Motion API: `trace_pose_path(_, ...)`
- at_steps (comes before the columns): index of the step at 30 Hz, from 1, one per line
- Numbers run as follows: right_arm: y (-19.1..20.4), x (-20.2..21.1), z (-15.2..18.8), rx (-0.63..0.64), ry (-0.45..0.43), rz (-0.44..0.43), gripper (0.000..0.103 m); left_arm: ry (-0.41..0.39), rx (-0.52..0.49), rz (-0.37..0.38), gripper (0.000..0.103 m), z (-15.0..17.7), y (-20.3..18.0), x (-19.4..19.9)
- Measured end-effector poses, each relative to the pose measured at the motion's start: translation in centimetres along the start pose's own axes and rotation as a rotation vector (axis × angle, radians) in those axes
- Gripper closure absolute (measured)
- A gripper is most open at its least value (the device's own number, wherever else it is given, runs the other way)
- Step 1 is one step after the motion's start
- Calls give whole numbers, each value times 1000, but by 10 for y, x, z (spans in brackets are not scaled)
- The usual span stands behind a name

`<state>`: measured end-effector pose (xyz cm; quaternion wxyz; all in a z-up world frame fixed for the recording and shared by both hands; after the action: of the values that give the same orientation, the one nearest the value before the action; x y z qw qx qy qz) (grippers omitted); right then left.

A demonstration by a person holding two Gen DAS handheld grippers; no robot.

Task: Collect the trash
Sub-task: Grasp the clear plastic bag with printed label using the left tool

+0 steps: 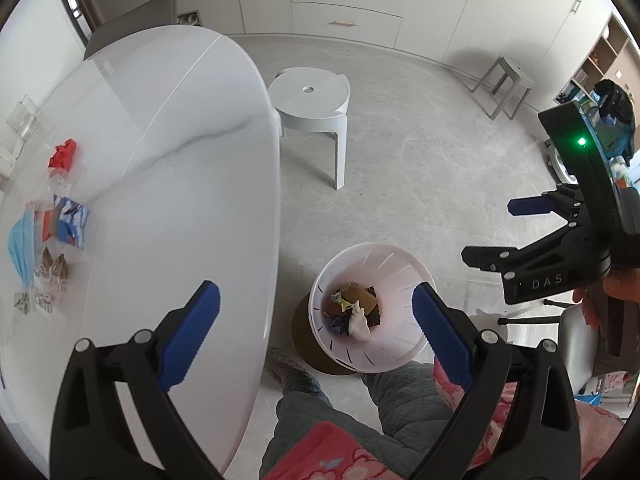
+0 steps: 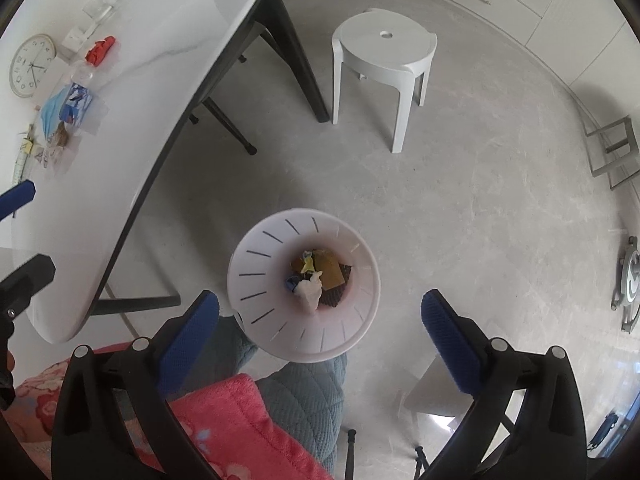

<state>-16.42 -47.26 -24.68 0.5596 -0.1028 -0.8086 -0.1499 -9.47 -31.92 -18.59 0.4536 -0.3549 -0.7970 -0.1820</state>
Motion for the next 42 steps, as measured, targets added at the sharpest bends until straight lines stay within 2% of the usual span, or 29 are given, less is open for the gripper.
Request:
trace_pose_path(5,15,0,-15,24,-14,-7,3,-6,47,-23,8,7,21,3)
trace_pose_path(12,63,-2,-50,78,-58,-41,3,-31,158,-132,8,17,84,13)
trace_pose_path(16,106,-5,-74,147,-81,-72,3,-49,216,-239,8,27,141,20)
trace_pose_path(20,151,-10,-98,196,-102,-101,3,-31,264,-331,8,40,196,22)
trace_pose_path(22,176,-12,-111,212,-118,-118,3,-18,349,-370,8,49,233,23)
trace_pose_path(24,201,-17,-125,220,-128,-133,3,-15,475,-396,8,60,273,25)
trace_pose_path(26,219,-21,-133,224,-136,-142,3,-19,597,-400,8,66,305,25)
trace_pose_path(29,248,-33,-151,228,-144,-156,3,-21,728,-432,8,72,345,18)
trace_pose_path(35,303,-61,-187,233,-147,-182,3,27,850,-419,8,74,399,-14)
trace_pose_path(42,341,-88,-213,214,-128,-193,3,93,988,-354,10,76,427,-49)
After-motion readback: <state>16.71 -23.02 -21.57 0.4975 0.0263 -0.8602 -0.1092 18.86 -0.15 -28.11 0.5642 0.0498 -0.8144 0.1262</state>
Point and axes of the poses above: each gripper's, at about its wrist camera, not at the fingertips, and x roughly against the way its jaws point, y to its left, z to its underside, the point moved 5 cm from there along -x, roughly the way its jaws point, and after that the axes turned 12 degrees about -y, right-handed, at the moved point
